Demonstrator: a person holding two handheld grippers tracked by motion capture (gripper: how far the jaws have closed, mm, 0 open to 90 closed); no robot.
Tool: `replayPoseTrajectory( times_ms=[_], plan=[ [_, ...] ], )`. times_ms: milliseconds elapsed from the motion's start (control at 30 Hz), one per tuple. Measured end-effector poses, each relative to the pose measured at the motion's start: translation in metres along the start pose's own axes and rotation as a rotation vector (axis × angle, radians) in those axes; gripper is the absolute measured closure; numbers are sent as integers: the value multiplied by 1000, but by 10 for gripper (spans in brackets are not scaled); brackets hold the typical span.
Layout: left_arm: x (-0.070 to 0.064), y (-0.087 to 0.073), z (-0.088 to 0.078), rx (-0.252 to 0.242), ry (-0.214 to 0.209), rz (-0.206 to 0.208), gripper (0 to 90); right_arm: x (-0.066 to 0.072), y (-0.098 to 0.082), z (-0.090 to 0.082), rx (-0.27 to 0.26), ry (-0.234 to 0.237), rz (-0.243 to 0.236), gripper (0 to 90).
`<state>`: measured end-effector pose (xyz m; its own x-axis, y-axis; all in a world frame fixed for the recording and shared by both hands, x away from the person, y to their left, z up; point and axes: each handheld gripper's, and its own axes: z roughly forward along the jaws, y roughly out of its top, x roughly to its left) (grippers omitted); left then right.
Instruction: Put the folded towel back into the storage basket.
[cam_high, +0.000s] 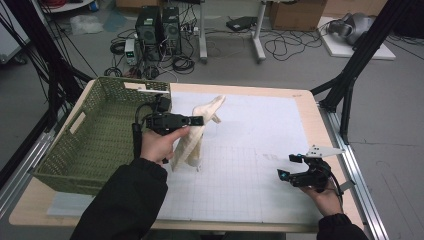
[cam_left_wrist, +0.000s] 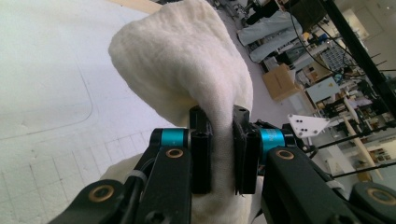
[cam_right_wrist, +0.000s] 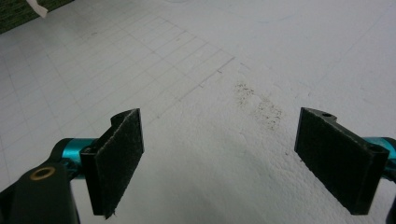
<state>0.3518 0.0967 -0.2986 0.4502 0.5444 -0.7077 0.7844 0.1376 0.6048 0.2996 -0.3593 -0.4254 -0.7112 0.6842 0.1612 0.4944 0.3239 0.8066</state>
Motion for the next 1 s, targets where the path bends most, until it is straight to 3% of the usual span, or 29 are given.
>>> replayPoseTrajectory(
  times_ms=[133,267,367,533,600,1000],
  plan=[
    [-5,2,-10,-21,7,1,799,0,1,2,5,2,-6,147],
    [-4,8,-32,-44,35,11,799,0,2,4,7,4,-10,147],
    [8,12,-49,-67,54,-8,799,0,2,6,11,4,-10,147],
    [25,19,-62,-49,78,-28,799,1,3,10,21,10,-22,147],
    [32,22,-67,-64,83,-45,799,2,3,10,26,8,-24,148],
    [69,38,-104,-94,125,-68,798,2,2,12,48,6,-32,148]
  ],
)
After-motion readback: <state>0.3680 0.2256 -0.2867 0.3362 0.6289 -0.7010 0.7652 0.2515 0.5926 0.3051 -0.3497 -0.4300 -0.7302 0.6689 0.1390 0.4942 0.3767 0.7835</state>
